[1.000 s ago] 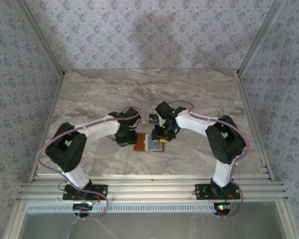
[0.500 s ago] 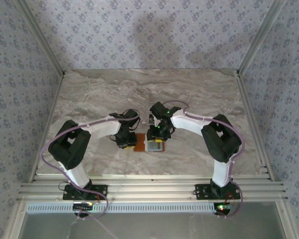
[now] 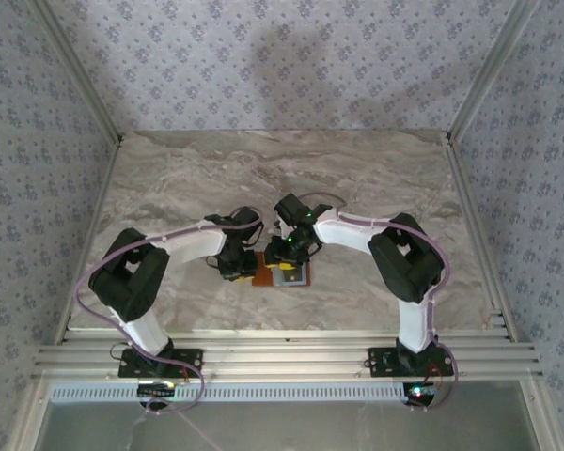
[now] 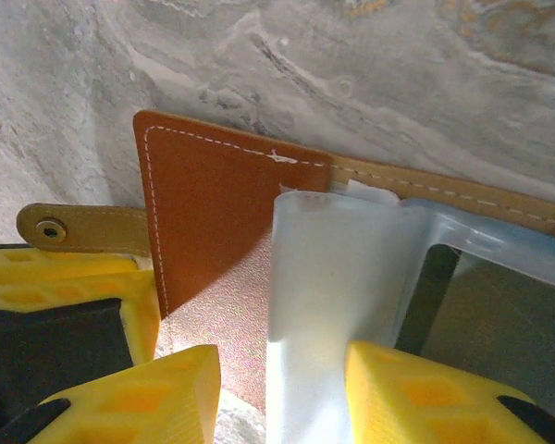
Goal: Take the credit cards out of the card holder
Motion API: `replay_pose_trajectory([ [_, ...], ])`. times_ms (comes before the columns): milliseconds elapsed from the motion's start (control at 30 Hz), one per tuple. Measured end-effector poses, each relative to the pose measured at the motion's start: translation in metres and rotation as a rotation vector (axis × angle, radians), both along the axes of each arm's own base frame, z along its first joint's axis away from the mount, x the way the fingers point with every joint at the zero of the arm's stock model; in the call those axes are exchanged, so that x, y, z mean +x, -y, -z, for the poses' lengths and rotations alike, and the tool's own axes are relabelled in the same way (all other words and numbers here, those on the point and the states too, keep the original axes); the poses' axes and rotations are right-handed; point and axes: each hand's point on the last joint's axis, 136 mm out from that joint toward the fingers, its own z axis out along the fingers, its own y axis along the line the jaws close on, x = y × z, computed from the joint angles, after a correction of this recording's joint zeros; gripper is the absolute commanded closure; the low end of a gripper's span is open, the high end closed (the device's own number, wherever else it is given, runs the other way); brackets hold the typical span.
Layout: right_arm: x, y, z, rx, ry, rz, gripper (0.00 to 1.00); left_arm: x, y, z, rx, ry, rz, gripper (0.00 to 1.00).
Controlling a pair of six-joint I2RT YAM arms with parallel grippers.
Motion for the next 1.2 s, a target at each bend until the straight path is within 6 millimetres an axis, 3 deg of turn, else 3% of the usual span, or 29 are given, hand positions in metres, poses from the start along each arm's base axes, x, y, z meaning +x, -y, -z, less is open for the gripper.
replay_pose_trajectory([
  [400, 0.006, -0.021, -0.016, 0.116, -0.006, 0.019, 0.6, 0.0, -0.001, -0.009, -0.03, 0.045, 0.0, 0.81],
  [600, 0.006, -0.028, -0.021, 0.149, -0.007, 0.022, 0.6, 0.012, -0.003, -0.059, -0.113, 0.188, -0.022, 0.81],
  [867, 0.006, -0.043, -0.032, 0.212, -0.003, 0.009, 0.61, 0.019, -0.033, -0.104, -0.155, 0.302, -0.109, 0.8],
  [1067, 0.013, -0.051, -0.048, 0.228, 0.037, -0.001, 0.6, 0.014, -0.046, -0.105, -0.15, 0.313, -0.134, 0.79],
  [1200, 0.016, -0.031, -0.049, 0.145, 0.073, 0.016, 0.6, 0.008, -0.047, -0.096, -0.145, 0.288, -0.131, 0.79],
])
